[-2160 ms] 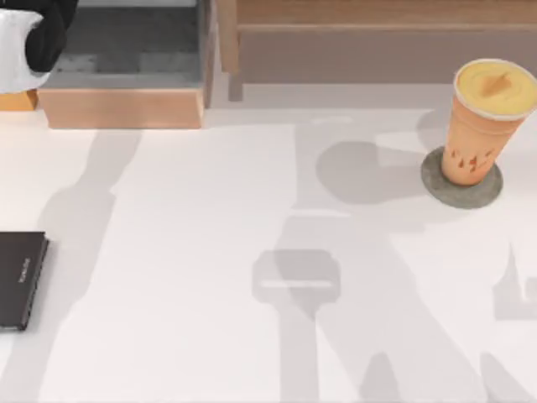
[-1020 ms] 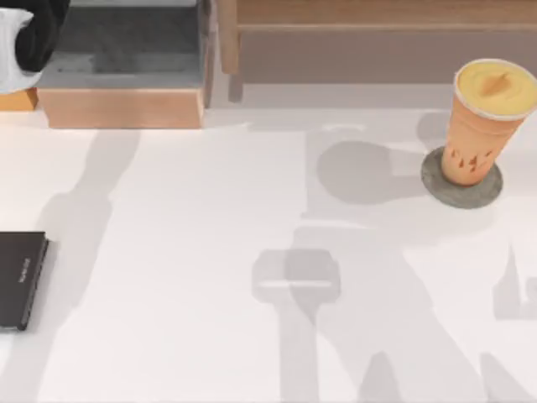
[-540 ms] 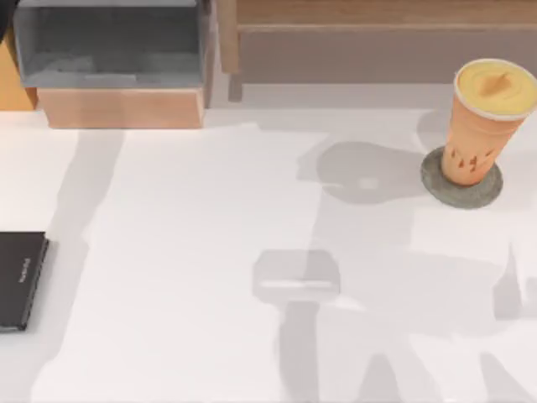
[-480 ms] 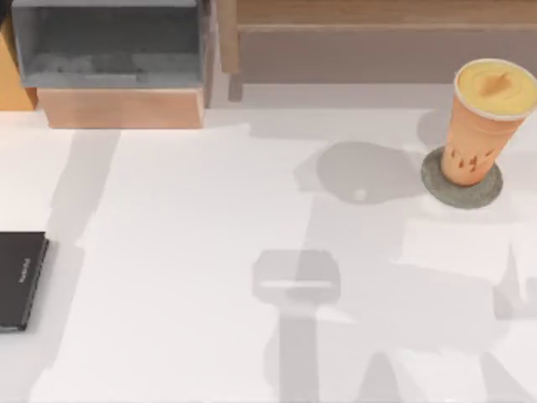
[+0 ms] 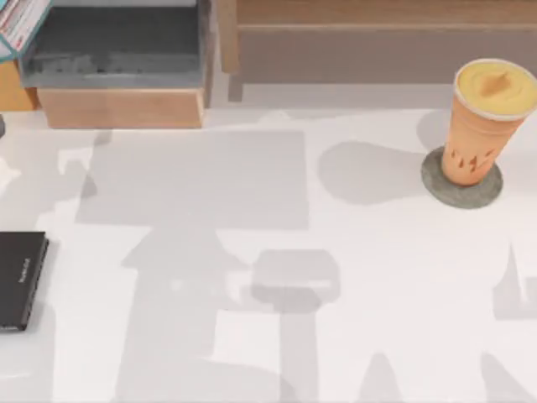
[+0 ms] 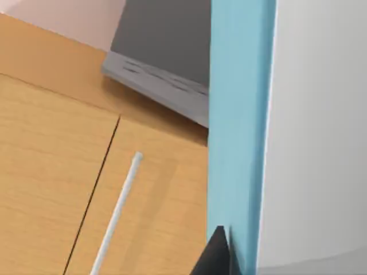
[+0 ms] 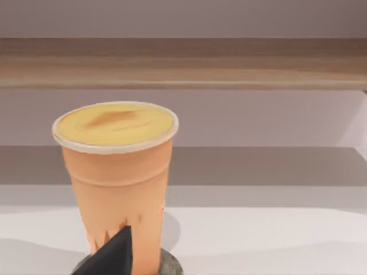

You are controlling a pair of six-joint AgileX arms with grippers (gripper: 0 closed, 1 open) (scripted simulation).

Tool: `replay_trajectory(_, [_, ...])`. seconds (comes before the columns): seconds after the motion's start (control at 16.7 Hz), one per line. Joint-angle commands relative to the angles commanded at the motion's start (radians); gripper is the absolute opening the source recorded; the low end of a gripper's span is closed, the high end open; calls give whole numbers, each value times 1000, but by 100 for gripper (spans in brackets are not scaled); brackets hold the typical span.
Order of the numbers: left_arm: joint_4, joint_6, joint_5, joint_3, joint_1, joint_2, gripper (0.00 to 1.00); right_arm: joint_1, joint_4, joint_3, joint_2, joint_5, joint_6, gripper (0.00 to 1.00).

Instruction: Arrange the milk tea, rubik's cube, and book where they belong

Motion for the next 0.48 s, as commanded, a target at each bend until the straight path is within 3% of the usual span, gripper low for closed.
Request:
replay_trajectory(0.24, [-66, 398, 137, -231, 213, -38, 0, 0, 0, 0, 0, 0, 0, 100])
replay_trajectory(0.48, [-129, 653, 236, -394, 386, -46, 0, 0, 0, 0, 0, 0, 0, 100])
